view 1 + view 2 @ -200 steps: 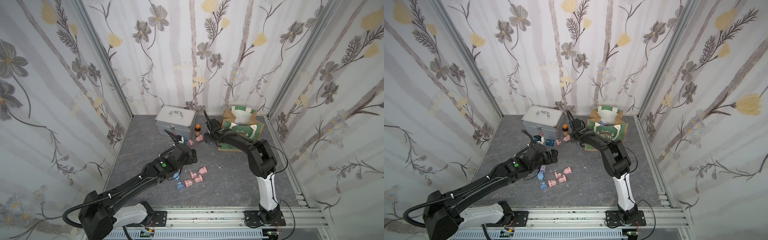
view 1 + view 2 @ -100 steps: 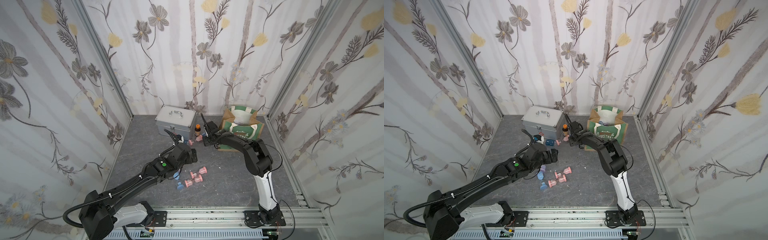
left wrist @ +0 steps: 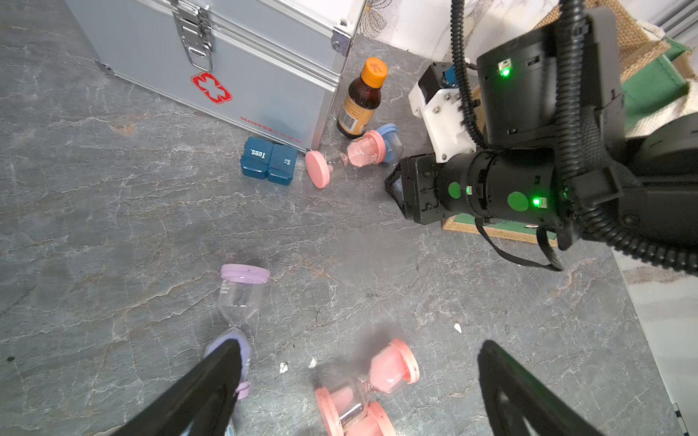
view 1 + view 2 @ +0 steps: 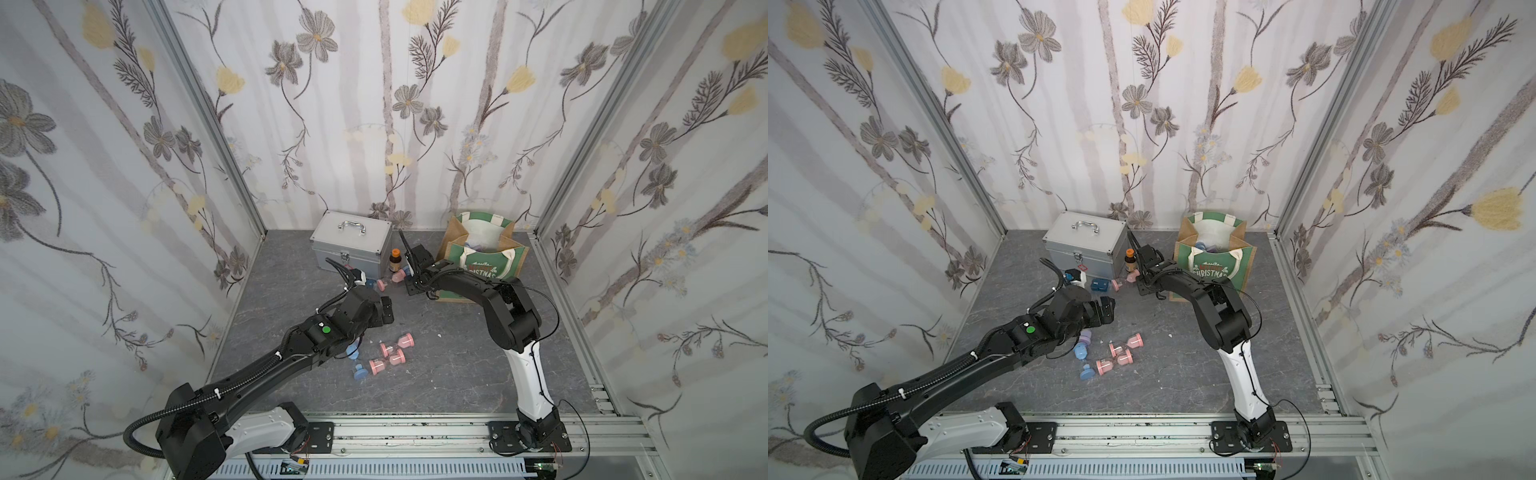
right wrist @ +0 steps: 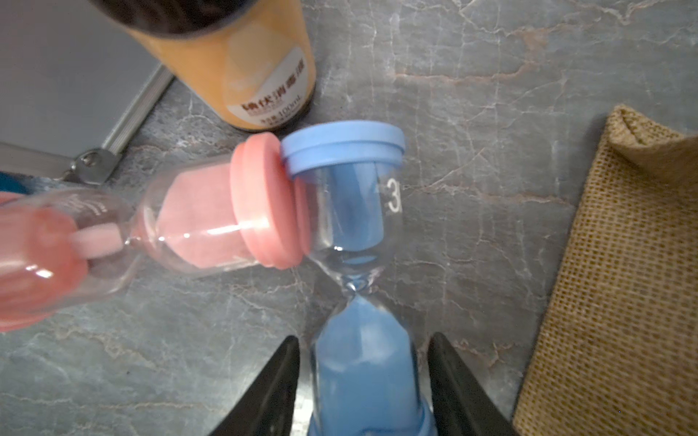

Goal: Put the hourglass into the canvas bag
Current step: Pick up the hourglass from the center of the board.

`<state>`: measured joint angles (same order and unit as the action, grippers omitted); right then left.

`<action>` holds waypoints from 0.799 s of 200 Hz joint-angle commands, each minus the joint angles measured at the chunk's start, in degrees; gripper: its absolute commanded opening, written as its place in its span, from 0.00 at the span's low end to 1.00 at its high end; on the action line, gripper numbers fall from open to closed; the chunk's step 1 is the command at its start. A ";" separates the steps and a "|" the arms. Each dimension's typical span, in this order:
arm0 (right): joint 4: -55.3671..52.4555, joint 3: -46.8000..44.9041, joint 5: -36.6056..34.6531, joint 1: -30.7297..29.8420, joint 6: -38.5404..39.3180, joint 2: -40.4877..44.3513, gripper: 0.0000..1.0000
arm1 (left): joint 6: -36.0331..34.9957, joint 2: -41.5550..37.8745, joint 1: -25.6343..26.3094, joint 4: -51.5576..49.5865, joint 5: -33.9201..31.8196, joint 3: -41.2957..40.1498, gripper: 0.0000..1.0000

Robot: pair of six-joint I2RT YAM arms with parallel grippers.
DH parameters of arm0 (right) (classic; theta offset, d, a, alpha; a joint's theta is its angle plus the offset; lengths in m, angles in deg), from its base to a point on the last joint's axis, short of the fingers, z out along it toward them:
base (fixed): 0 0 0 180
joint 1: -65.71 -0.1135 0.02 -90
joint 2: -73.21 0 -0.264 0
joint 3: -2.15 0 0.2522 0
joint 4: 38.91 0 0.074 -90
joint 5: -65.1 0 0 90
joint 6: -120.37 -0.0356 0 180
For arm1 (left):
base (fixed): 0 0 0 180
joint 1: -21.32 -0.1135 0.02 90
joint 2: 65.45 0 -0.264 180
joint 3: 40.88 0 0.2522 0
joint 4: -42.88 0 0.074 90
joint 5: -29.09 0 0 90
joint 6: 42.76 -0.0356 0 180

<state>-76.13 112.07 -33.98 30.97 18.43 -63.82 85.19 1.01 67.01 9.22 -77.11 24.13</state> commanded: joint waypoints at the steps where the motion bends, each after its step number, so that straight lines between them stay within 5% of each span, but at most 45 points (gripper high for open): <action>1: 0.14 0.96 0.10 0.02 -0.50 -0.85 0.50 | 0.64 -0.01 -0.18 0.81 -0.18 -0.01 1.00; 69: -0.86 0.53 -0.17 0.02 -1.21 1.38 0.37 | 0.67 -0.36 -0.34 0.43 -0.03 0.26 1.00; 160: -1.47 -3.85 0.72 -0.07 -3.94 15.74 0.26 | -0.51 -3.24 -0.67 -1.21 0.12 1.55 1.00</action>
<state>-78.14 108.69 -33.87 30.91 16.00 -51.56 85.08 -1.48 66.47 8.49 -76.68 24.74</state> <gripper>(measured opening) 0.409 0.997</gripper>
